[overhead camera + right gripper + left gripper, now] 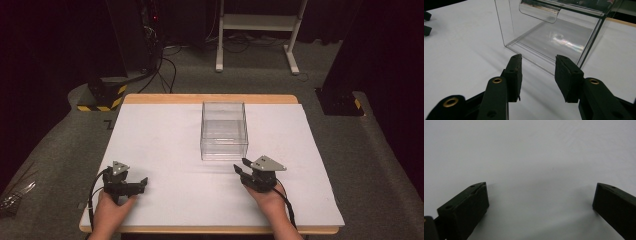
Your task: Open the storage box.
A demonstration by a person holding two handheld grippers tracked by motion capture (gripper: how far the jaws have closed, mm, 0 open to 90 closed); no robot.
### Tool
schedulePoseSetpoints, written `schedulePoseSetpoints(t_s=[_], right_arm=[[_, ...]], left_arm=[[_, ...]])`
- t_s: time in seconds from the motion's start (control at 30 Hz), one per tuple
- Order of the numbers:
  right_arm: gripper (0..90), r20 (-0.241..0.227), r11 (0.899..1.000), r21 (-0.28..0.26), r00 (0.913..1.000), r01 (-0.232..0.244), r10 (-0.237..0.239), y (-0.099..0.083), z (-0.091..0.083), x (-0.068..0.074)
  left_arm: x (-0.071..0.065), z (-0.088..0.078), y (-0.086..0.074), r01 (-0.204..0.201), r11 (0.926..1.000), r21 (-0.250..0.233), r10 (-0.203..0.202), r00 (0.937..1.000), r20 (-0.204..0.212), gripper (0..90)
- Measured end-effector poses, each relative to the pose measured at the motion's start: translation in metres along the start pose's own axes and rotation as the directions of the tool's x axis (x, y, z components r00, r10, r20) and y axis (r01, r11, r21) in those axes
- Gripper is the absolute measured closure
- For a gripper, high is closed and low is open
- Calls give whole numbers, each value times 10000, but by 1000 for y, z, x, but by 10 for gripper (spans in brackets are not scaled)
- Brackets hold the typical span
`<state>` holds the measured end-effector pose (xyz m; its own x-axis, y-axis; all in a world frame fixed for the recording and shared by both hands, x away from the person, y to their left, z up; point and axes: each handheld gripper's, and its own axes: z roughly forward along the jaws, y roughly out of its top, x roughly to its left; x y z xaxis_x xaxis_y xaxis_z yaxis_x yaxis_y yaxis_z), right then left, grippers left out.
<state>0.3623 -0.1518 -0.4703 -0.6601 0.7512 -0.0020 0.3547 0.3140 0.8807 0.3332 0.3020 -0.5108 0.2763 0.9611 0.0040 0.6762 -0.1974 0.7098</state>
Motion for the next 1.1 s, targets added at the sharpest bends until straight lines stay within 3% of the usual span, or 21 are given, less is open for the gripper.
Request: schedulePoseSetpoints(t_s=[0.5,0.73,1.1], right_arm=[[548,18,9998,-206,10000,-64,64,13,19,4],[525,51,9989,-306,9993,-360,362,19,25,-1],[505,94,9989,-350,9995,-299,303,29,35,-5]], left_arm=[[0,0,0,-39,10000,4,39,10000,-13,5],[0,0,0,4,10000,-1,-4,10000,3,5],[0,0,0,3,10000,-1,-3,10000,2,5]])
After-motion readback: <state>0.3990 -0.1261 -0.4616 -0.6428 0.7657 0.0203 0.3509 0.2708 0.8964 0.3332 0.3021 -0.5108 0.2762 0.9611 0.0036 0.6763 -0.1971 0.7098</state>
